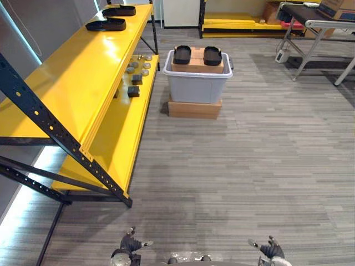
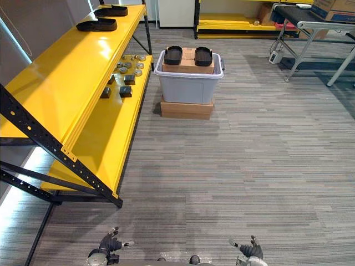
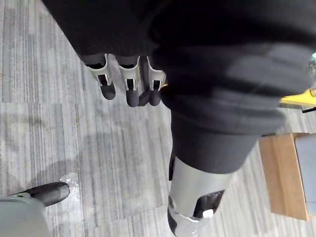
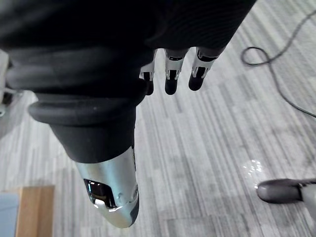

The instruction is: Walk over and take plastic housings, then place them on the shelf

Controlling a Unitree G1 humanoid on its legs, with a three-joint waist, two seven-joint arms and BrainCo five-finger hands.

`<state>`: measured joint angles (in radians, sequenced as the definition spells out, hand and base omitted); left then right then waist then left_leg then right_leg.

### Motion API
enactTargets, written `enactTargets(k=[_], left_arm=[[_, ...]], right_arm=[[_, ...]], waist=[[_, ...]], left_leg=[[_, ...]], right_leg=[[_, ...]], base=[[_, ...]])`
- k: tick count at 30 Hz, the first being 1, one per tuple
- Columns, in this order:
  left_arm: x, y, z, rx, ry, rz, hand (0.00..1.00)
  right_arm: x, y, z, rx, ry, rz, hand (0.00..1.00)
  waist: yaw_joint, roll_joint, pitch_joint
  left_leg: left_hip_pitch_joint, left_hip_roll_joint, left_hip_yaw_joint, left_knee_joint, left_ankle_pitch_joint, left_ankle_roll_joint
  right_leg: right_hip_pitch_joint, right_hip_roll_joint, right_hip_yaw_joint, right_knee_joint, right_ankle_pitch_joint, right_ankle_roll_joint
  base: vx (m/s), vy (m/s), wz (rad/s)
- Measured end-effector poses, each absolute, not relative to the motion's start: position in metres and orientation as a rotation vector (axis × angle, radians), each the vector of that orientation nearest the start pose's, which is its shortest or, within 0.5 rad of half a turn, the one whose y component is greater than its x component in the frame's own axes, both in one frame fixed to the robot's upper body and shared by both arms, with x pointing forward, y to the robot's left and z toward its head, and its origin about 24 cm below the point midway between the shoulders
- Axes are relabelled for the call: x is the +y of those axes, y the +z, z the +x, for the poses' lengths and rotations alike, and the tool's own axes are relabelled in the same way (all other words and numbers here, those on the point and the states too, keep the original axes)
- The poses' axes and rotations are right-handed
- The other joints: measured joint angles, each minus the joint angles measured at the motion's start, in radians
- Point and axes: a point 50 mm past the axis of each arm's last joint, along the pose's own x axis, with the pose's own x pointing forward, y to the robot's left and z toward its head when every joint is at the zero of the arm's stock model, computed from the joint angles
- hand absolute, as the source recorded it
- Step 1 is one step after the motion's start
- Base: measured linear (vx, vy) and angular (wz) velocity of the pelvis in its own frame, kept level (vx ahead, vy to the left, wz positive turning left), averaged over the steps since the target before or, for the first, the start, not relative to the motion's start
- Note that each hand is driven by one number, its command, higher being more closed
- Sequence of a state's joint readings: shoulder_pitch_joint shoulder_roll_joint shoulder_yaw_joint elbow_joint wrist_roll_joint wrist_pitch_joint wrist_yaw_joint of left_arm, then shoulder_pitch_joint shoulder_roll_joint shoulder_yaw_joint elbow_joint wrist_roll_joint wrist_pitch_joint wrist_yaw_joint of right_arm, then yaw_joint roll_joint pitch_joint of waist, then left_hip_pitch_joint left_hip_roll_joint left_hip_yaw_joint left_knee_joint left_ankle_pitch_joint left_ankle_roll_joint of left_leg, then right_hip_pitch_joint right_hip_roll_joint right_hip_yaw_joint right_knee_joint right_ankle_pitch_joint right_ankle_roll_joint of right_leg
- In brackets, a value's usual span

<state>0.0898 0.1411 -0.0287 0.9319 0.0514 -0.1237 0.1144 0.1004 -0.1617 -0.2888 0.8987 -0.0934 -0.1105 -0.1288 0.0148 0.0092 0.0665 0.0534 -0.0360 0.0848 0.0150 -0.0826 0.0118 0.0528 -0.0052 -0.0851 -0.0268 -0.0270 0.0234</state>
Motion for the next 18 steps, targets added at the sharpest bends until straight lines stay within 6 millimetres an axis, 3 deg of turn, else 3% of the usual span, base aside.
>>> enactTargets(k=[8, 18], left_arm=[[0.2077, -0.1393, 0.1263, 0.869, 0.146, 0.225, 0.00], [0.2136, -0.1341, 0.1296, 0.837, 0.187, 0.227, 0.00]], right_arm=[[-0.2562, -0.1259, 0.1261, 0.840, -0.360, -0.245, 0.00], [-0.2592, -0.1208, 0.1298, 0.801, -0.407, -0.187, 0.00]], waist=[[0.000, 0.000, 0.001], [-0.001, -0.001, -0.001]], left_leg=[[0.023, 0.003, -0.004, 0.003, -0.011, -0.017], [-0.003, 0.002, -0.007, 0.003, -0.011, -0.015]], right_leg=[[0.023, 0.000, -0.007, 0.006, -0.010, 0.013], [-0.019, -0.004, -0.035, 0.045, -0.036, -0.005]], base=[[0.01, -0.003, 0.01], [-0.04, -0.011, 0.02]])
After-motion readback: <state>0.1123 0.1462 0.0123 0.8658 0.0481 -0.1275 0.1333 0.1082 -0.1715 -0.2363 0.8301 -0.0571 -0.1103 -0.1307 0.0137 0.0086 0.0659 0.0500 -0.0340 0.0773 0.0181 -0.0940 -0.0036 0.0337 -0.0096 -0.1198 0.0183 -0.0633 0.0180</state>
